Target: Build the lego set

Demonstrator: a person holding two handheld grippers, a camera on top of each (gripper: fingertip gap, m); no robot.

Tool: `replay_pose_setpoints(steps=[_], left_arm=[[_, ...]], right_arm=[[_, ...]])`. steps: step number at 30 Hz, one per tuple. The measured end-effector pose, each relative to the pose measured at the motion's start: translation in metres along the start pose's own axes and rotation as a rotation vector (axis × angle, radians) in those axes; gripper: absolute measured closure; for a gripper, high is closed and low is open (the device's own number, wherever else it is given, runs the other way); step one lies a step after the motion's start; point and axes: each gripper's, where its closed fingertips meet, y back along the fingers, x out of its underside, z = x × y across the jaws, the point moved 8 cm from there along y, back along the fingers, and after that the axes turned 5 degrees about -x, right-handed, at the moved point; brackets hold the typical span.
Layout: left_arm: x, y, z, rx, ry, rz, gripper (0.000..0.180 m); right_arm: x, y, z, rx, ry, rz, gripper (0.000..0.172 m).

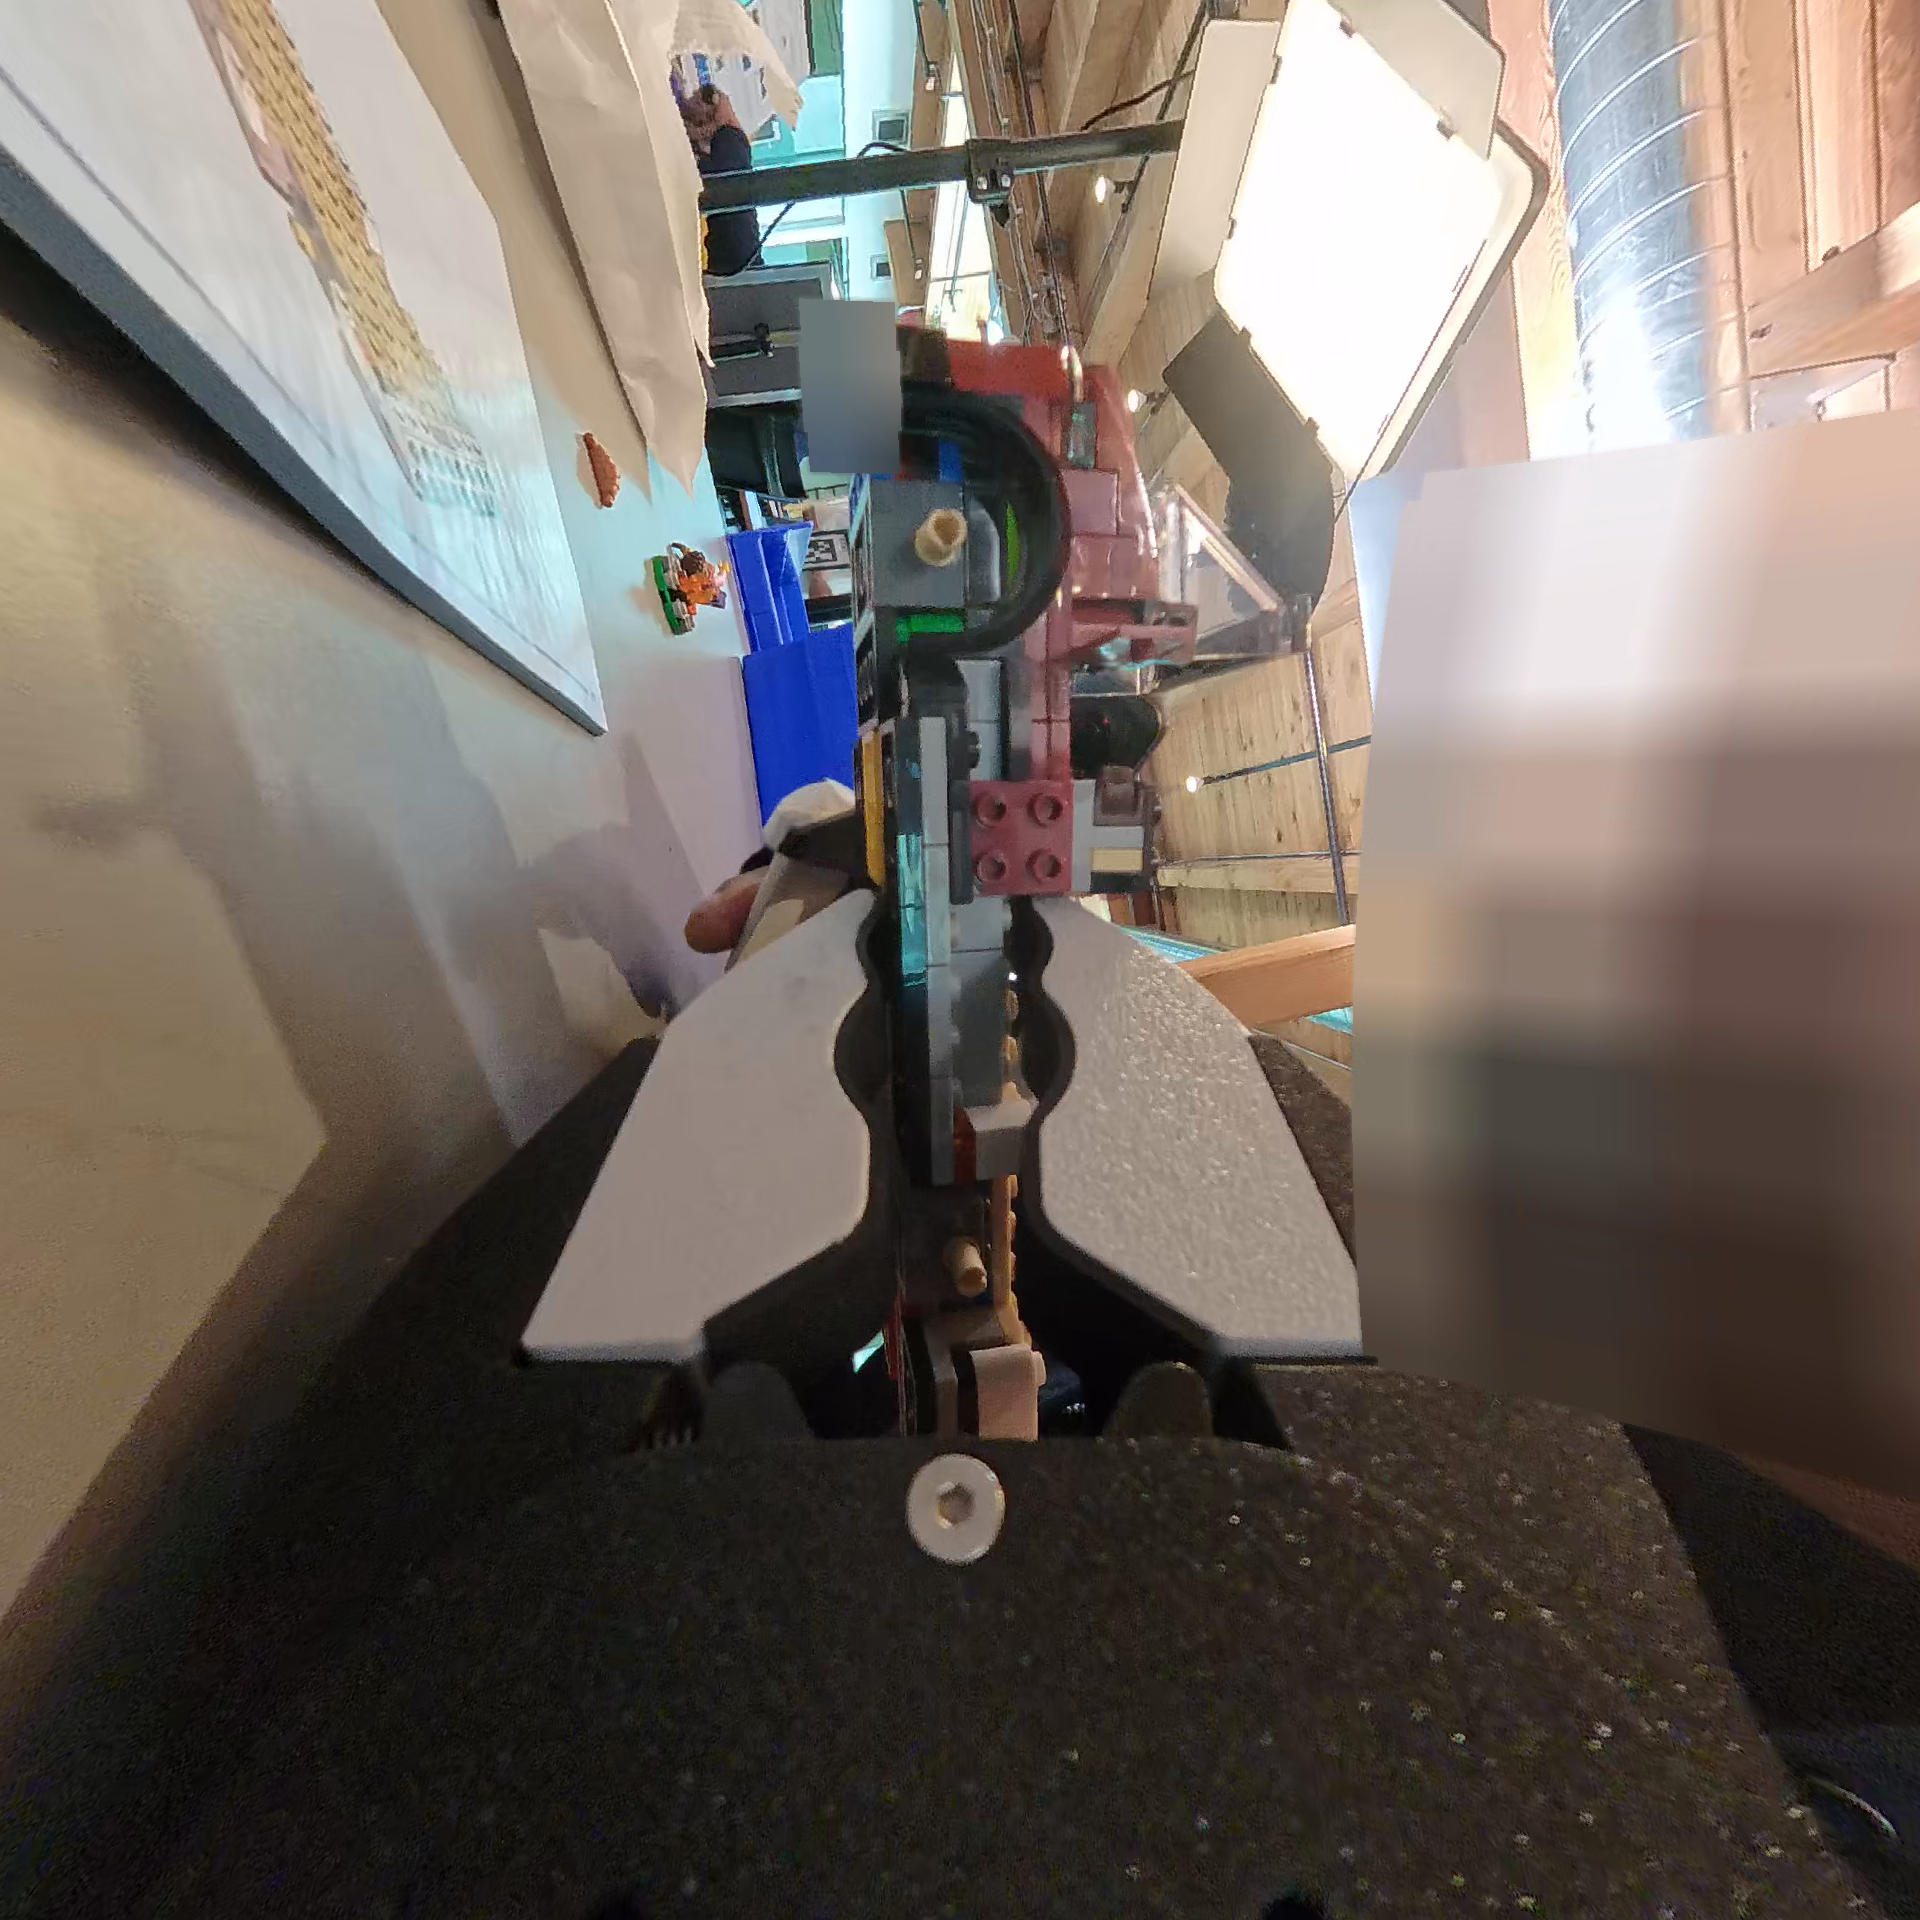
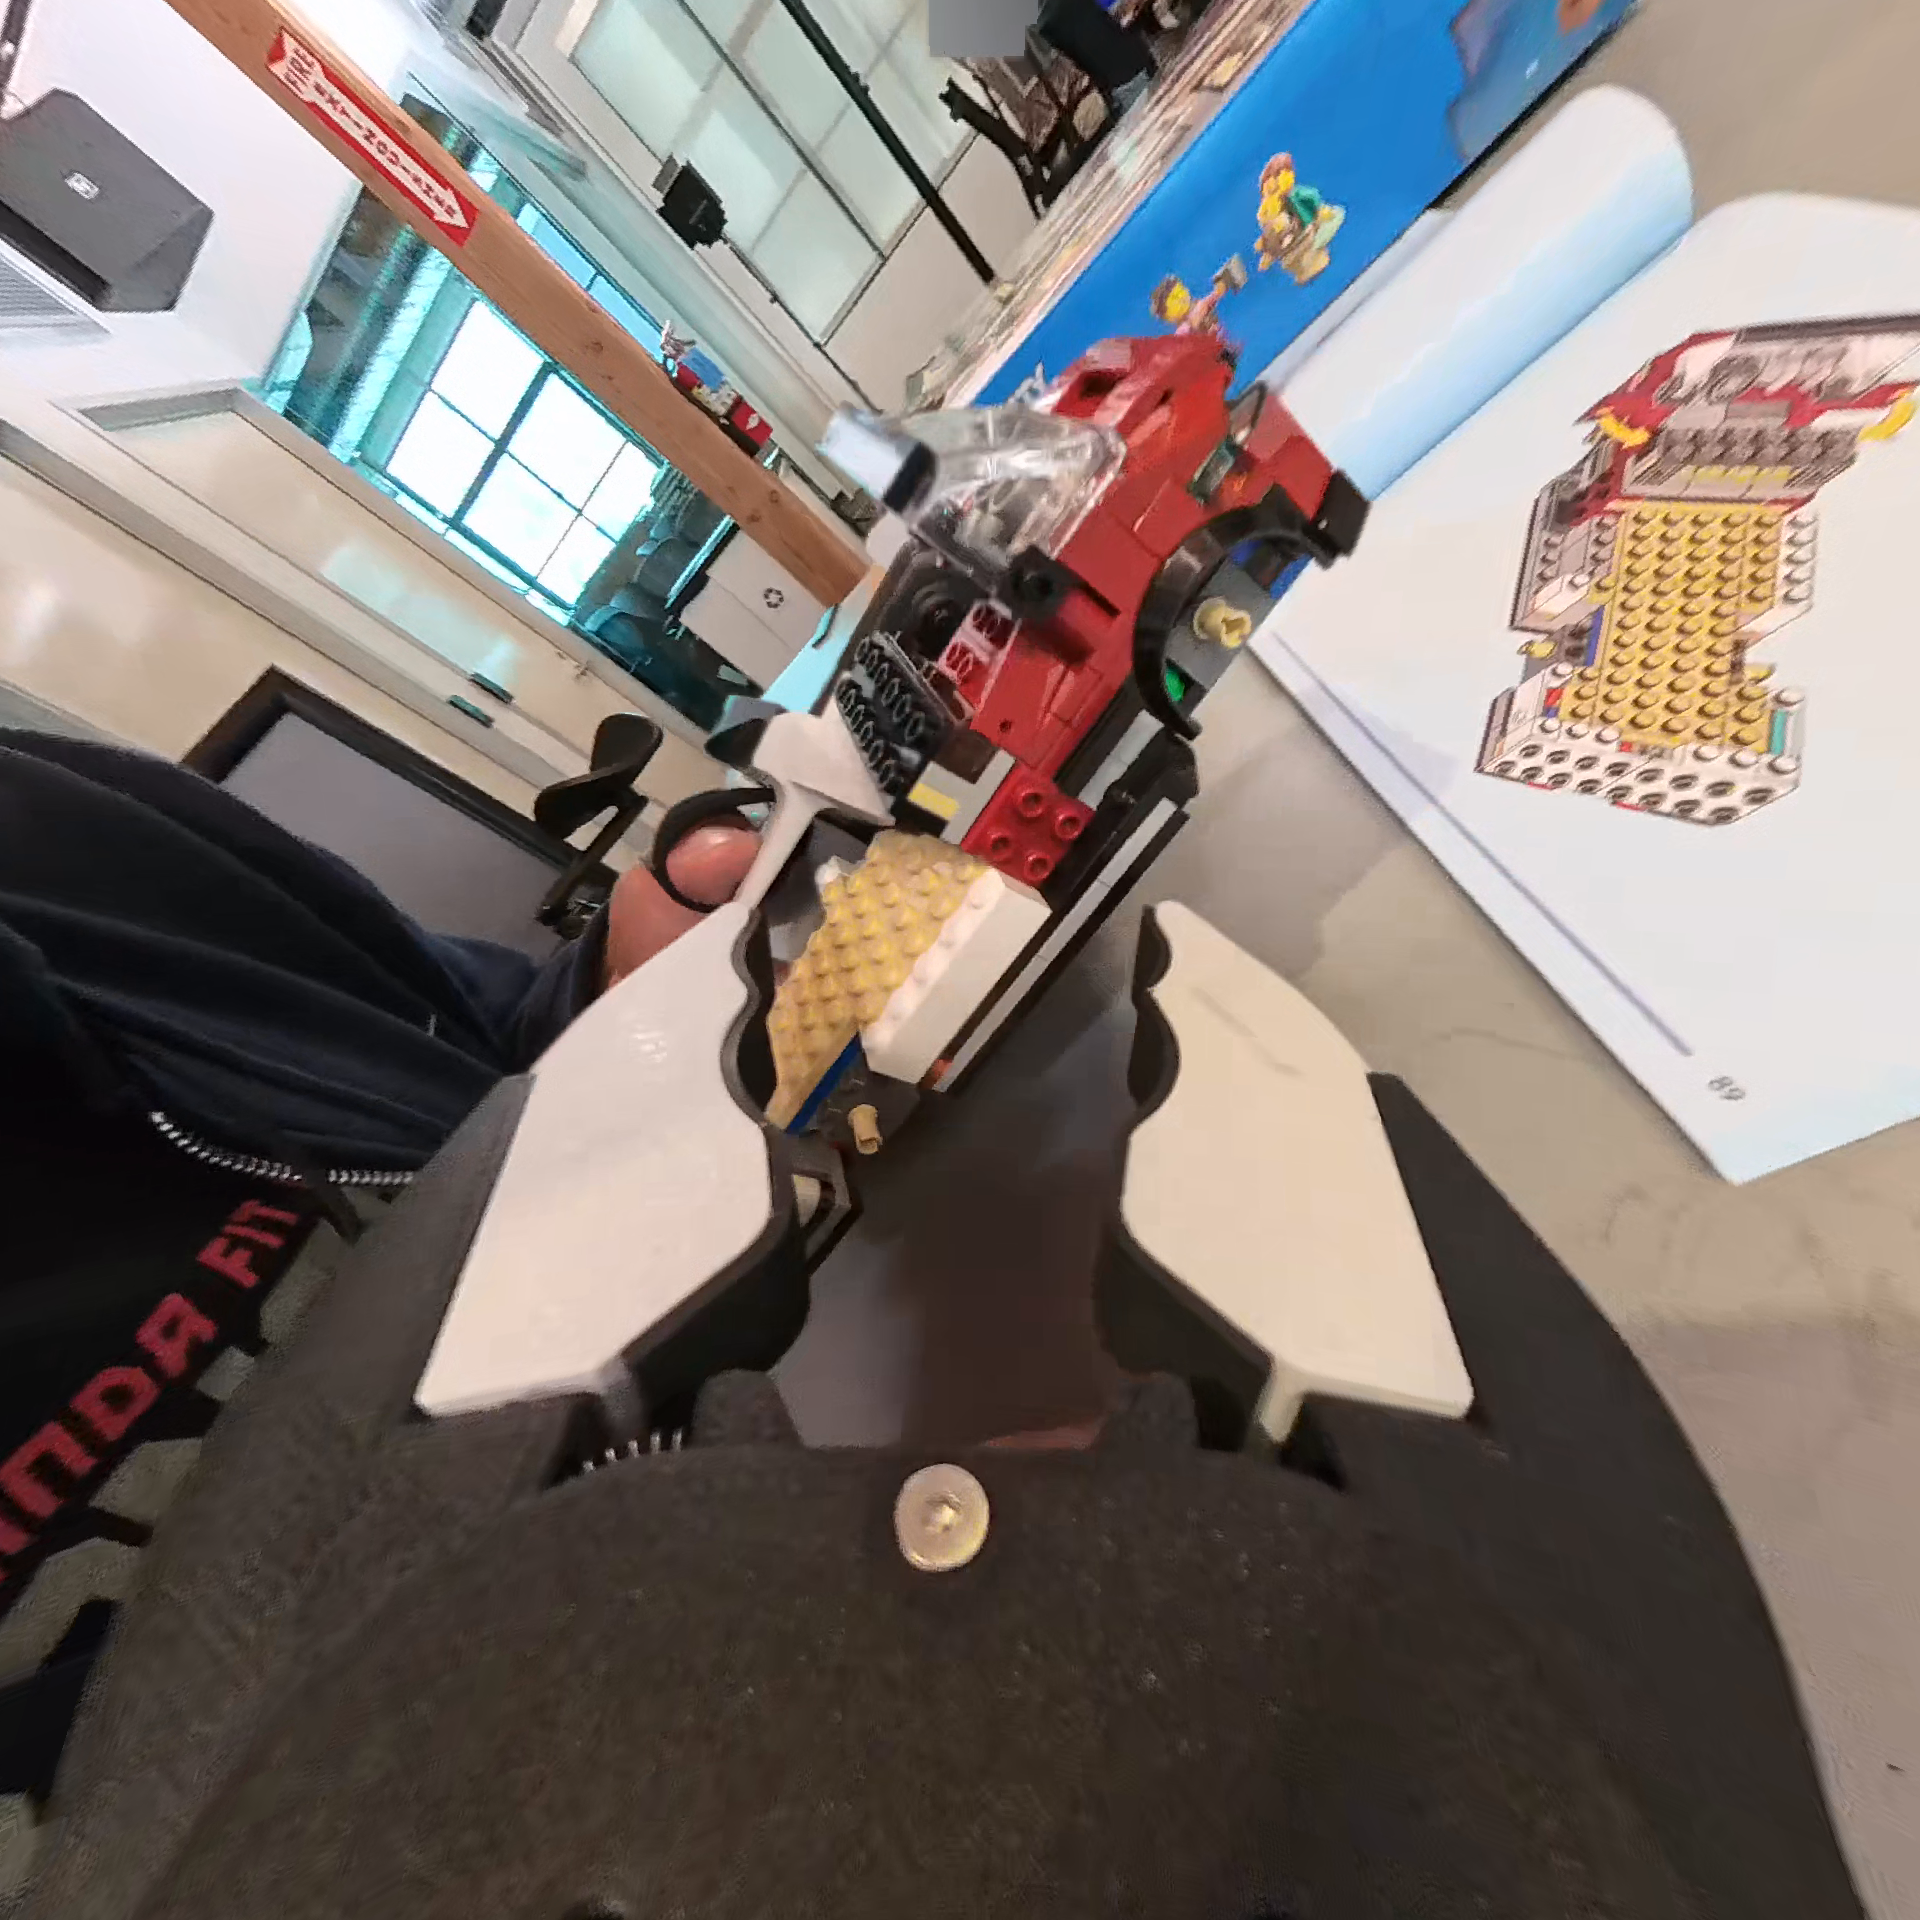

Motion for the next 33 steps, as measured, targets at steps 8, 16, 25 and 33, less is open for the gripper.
replay_pose_setpoints(steps=[8,16,25,33], left_arm=[[0.002,-0.002,-0.002,-0.003,-0.029,0.016,0.159],[0.004,-0.003,-0.004,-0.004,-0.061,0.025,0.159],[0.004,-0.005,-0.015,-0.031,-0.212,0.047,0.139],[-0.005,0.004,-0.020,-0.167,-0.395,0.093,0.117]], right_arm=[[0.004,-0.006,-0.002,-0.043,-0.115,0.027,0.117],[0.005,-0.008,-0.006,-0.114,-0.253,0.014,0.139],[0.007,-0.006,-0.005,-0.167,-0.334,-0.065,0.145],[0.008,0.000,-0.009,-0.152,-0.393,-0.147,0.148]])
